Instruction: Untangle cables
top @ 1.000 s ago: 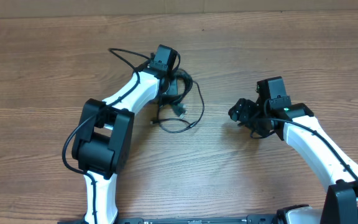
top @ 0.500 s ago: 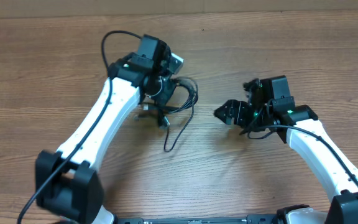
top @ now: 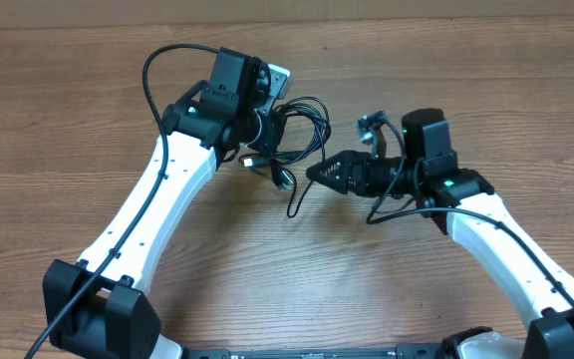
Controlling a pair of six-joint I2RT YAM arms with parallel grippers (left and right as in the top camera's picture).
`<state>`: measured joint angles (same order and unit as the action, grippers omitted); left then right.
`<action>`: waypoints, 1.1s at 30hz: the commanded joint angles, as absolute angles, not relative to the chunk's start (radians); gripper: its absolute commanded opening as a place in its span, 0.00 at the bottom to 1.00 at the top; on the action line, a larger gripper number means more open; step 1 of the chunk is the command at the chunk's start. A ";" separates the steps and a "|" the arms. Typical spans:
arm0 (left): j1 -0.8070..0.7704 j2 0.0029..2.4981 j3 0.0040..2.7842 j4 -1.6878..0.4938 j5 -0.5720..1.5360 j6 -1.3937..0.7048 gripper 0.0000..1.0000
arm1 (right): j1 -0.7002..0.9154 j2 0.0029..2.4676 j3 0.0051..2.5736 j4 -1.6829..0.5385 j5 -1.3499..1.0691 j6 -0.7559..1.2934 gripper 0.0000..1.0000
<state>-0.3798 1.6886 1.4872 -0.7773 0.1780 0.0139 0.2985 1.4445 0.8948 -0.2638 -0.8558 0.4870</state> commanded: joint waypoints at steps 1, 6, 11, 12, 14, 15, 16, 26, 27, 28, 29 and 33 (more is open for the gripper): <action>-0.380 1.672 1.496 -0.775 0.223 -0.038 0.04 | 0.327 1.424 0.912 -0.194 -0.650 0.508 0.74; -0.380 1.672 1.496 -0.774 0.378 -0.037 0.04 | 0.333 1.425 0.912 -0.121 -0.566 0.509 0.57; -0.380 1.673 1.496 -0.775 0.523 -0.038 0.04 | 0.333 1.425 0.912 -0.084 -0.584 0.607 0.29; -0.380 1.673 1.496 -0.775 0.534 -0.037 0.04 | 0.333 1.425 0.912 -0.074 -0.612 0.606 0.20; -0.380 1.673 1.496 -0.775 0.536 -0.029 0.04 | 0.333 1.425 0.912 -0.034 -0.697 0.606 0.11; -0.380 1.673 1.495 -0.774 0.535 -0.029 0.04 | 0.332 1.425 0.912 -0.007 -0.738 0.606 0.07; -0.380 1.673 1.495 -0.774 0.536 -0.028 0.04 | 0.331 1.425 0.912 0.013 -0.767 0.606 0.04; -0.379 1.674 1.495 -0.772 0.344 -0.027 0.04 | 0.330 1.425 0.912 0.125 -1.124 0.513 0.04; -0.377 1.674 1.495 -0.770 0.316 -0.032 0.04 | 0.330 1.425 0.912 0.125 -1.156 0.492 0.04; -0.374 1.673 1.495 -0.766 0.287 -0.046 0.04 | 0.330 1.425 0.912 0.123 -1.196 0.466 0.04; -0.370 1.673 1.495 -0.762 0.263 -0.065 0.04 | 0.330 1.425 0.911 0.118 -1.227 0.442 0.04; -0.320 1.673 1.495 -0.727 0.170 -0.213 0.04 | 0.330 1.425 0.909 0.076 -1.246 0.360 0.04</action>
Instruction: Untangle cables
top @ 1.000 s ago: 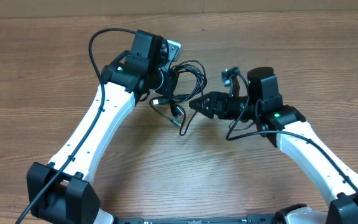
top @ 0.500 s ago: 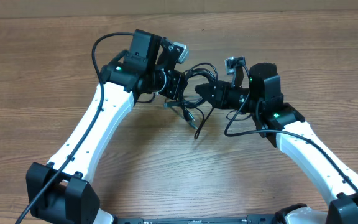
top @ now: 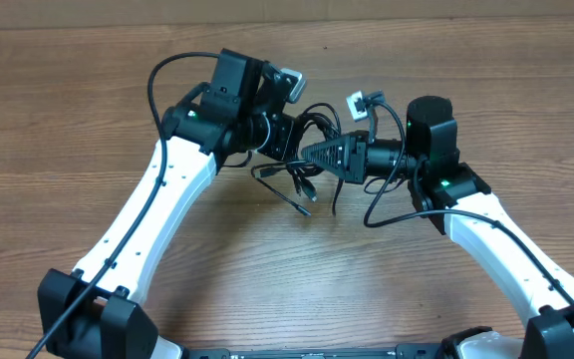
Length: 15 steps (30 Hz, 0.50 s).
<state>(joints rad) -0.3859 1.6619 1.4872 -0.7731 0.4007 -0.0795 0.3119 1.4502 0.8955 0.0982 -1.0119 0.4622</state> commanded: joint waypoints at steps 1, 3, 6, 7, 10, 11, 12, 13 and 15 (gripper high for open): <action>-0.308 1.673 1.495 -0.719 0.162 -0.231 0.04 | 0.330 1.425 0.909 0.040 -1.211 0.333 0.04; -0.267 1.673 1.495 -0.691 0.155 -0.278 0.04 | 0.330 1.425 0.909 -0.061 -1.087 0.300 0.04; -0.220 1.673 1.495 -0.664 0.260 -0.295 0.04 | 0.330 1.425 0.909 -0.193 -0.874 0.280 0.04; -0.210 1.673 1.495 -0.662 0.302 -0.295 0.04 | 0.330 1.425 0.909 -0.205 -0.818 0.288 0.04; -0.197 1.673 1.495 -0.686 0.402 -0.269 0.05 | 0.330 1.425 0.910 -0.210 -0.583 0.445 0.04; -0.197 1.673 1.495 -0.708 0.424 -0.233 0.04 | 0.330 1.425 0.910 -0.204 -0.527 0.489 0.04; -0.198 1.673 1.495 -0.721 0.437 -0.212 0.04 | 0.330 1.425 0.910 -0.193 -0.459 0.543 0.04; -0.204 1.673 1.495 -0.764 0.464 -0.152 0.04 | 0.330 1.425 0.910 -0.185 -0.386 0.587 0.04; -0.210 1.673 1.495 -0.805 0.490 -0.089 0.04 | 0.330 1.425 0.910 -0.184 -0.244 0.646 0.04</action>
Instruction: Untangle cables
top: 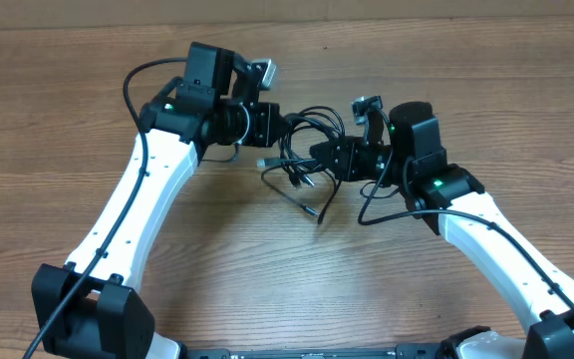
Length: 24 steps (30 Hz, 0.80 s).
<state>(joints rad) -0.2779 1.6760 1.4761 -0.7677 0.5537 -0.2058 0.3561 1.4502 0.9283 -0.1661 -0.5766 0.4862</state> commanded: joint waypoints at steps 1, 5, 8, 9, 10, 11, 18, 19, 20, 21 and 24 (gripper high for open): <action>-0.210 1.673 1.495 -0.827 0.501 -0.051 0.04 | 0.330 1.425 0.910 -0.186 -0.153 0.673 0.04; -0.188 1.673 1.495 -0.881 0.487 0.022 0.04 | 0.330 1.425 0.910 -0.218 0.064 0.684 0.05; -0.142 1.673 1.495 -0.861 0.484 -0.049 0.04 | 0.330 1.425 0.910 -0.245 0.054 0.664 0.05; -0.118 1.673 1.495 -0.834 0.484 -0.151 0.04 | 0.330 1.425 0.910 -0.249 -0.007 0.609 0.04; -0.105 1.673 1.495 -0.810 0.484 -0.210 0.04 | 0.330 1.425 0.910 -0.247 -0.081 0.580 0.04; -0.104 1.673 1.495 -0.789 0.492 -0.220 0.06 | 0.330 1.425 0.910 -0.231 -0.194 0.543 0.04; -0.125 1.674 1.495 -0.781 0.530 -0.193 0.17 | 0.323 1.425 0.910 -0.078 -0.722 0.410 0.04; -0.125 1.674 1.495 -0.781 0.575 -0.162 0.17 | 0.322 1.425 0.910 -0.060 -0.748 0.411 0.04; -0.125 1.674 1.495 -0.781 0.631 -0.117 0.18 | 0.322 1.425 0.910 -0.044 -0.759 0.415 0.04; -0.125 1.674 1.495 -0.786 0.712 -0.043 0.20 | 0.320 1.425 0.910 -0.033 -0.758 0.422 0.04; -0.125 1.674 1.495 -0.797 0.835 0.062 0.40 | 0.319 1.425 0.910 -0.031 -0.757 0.421 0.04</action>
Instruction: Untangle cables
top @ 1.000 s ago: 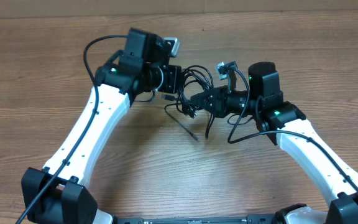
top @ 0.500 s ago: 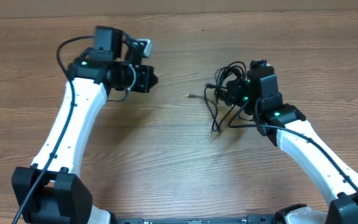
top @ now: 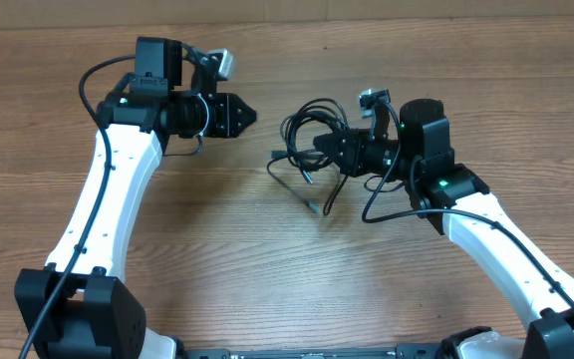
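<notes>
A tangle of black cables (top: 307,135) lies in loops at the middle of the table, and its loose plug ends (top: 309,204) trail toward the front. My right gripper (top: 329,152) reaches in from the right and is shut on the right side of the tangle. My left gripper (top: 251,115) points right and stands a short way left of the cables. It is apart from them, with nothing between its fingers.
The wooden table (top: 217,259) runs under both arms. The left arm's own black cable (top: 93,80) arches behind its wrist, and the right arm's cable (top: 382,199) hangs in a loop under its wrist.
My left gripper was at the left edge of the tangle and is now well to the left, clear of the cables. The tangle stays at my right gripper and has spread a little.
At first my left gripper held the bunched cables at the back and my right gripper stood apart to the right. The right gripper then met the bundle and closed on it. The left arm has since drawn away left, leaving the cables with the right gripper.
</notes>
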Controlling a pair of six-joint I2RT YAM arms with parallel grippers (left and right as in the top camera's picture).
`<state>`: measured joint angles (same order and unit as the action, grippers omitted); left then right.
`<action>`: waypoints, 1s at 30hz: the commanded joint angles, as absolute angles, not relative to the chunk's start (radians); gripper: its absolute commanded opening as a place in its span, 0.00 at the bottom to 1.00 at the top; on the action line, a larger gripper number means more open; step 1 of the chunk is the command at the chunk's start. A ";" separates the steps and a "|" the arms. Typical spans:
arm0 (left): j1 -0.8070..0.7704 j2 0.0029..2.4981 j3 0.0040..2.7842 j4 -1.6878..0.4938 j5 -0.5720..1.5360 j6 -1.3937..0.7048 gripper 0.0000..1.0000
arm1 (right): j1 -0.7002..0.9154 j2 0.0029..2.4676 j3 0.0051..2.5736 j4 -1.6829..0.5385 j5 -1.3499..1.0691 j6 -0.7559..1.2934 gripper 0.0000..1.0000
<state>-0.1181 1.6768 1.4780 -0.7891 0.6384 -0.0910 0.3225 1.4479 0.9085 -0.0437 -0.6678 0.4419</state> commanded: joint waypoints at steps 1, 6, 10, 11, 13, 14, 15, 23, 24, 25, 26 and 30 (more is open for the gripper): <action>-0.126 1.674 1.495 -0.799 0.841 0.064 0.52 | 0.319 1.425 0.910 -0.035 -0.757 0.420 0.04; -0.164 1.674 1.494 -0.812 0.822 0.044 0.55 | 0.321 1.425 0.910 -0.027 -0.753 0.413 0.04; -0.232 1.674 1.494 -0.810 0.738 0.039 0.54 | 0.321 1.425 0.910 -0.031 -0.737 0.414 0.04; -0.256 1.674 1.494 -0.810 0.690 0.009 0.54 | 0.321 1.425 0.910 -0.037 -0.735 0.414 0.04; -0.288 1.674 1.494 -0.811 0.635 -0.022 0.52 | 0.321 1.425 0.910 -0.039 -0.739 0.427 0.04; -0.302 1.674 1.494 -0.812 0.612 -0.027 0.51 | 0.321 1.425 0.910 -0.038 -0.740 0.454 0.04; -0.315 1.674 1.494 -0.812 0.593 -0.027 0.51 | 0.321 1.425 0.910 -0.035 -0.744 0.472 0.04; -0.380 1.679 1.494 -0.811 0.405 -0.081 0.36 | 0.319 1.425 0.910 -0.001 -1.003 0.482 0.04; -0.380 1.679 1.494 -0.811 0.393 -0.088 0.29 | 0.319 1.425 0.910 -0.001 -1.036 0.482 0.04; -0.380 1.679 1.494 -0.811 0.384 -0.091 0.16 | 0.319 1.425 0.910 -0.001 -1.073 0.482 0.04; -0.380 1.679 1.494 -0.810 0.384 -0.090 0.06 | 0.319 1.425 0.910 0.000 -1.099 0.482 0.04; -0.380 1.679 1.494 -0.804 0.403 -0.091 0.04 | 0.319 1.425 0.910 -0.002 -1.139 0.460 0.04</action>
